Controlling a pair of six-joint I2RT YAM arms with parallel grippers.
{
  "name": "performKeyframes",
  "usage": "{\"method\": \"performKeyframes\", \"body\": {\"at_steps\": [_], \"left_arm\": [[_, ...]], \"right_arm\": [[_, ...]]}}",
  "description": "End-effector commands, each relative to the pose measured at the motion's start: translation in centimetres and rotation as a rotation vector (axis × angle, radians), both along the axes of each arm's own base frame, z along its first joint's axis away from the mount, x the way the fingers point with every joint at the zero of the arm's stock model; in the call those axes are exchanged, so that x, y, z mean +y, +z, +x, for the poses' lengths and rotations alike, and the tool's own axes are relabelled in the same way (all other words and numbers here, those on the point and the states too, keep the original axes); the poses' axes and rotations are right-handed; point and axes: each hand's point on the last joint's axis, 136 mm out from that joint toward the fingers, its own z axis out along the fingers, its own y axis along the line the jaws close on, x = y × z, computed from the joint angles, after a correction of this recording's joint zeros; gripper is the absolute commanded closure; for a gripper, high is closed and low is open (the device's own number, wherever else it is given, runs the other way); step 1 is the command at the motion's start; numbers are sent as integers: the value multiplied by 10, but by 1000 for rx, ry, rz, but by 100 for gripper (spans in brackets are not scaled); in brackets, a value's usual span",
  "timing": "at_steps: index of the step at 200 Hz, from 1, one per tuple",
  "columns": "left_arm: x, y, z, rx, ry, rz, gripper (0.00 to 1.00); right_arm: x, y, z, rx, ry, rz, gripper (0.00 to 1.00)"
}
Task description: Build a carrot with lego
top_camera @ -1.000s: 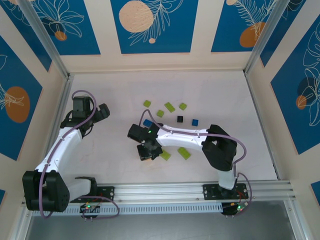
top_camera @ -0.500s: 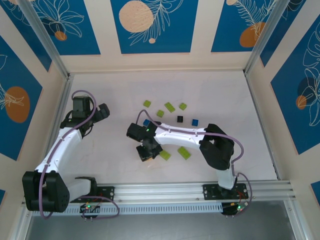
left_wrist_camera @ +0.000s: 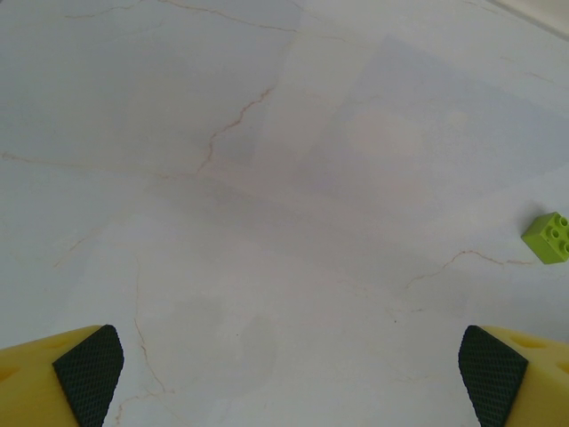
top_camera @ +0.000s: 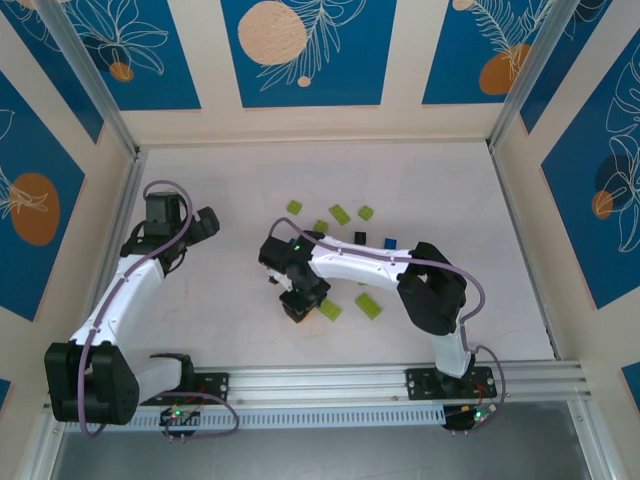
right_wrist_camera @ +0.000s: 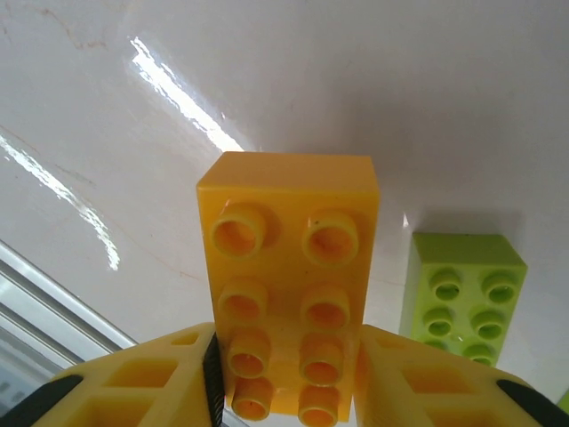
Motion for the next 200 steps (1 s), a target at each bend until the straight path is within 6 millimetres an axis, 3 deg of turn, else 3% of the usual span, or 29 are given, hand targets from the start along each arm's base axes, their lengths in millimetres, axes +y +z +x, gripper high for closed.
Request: {"method": "performKeyframes", "body": {"at_steps": [1,63,106,145,174,200], "left_arm": [[4,-2,-3,13,11,2,1],[4,-3,-4,17,10,2,1],[4,-3,-4,16,11,3,1],[3,-3,-4,16,10,1,1],[3,-2,-4,14,7,-1,1],[3,-2,-4,15,8,0,1]], "right_arm": [[2,6,-9,52,57,10,57],[5,6,-12,63,40,34,46],[3,29,-3,-12,14,76,43],[-27,39,10,-62,-51,67,41],[-60,24,14,-46,-107,35,41],[-73,6,12,-39,-94,17,41]]}}
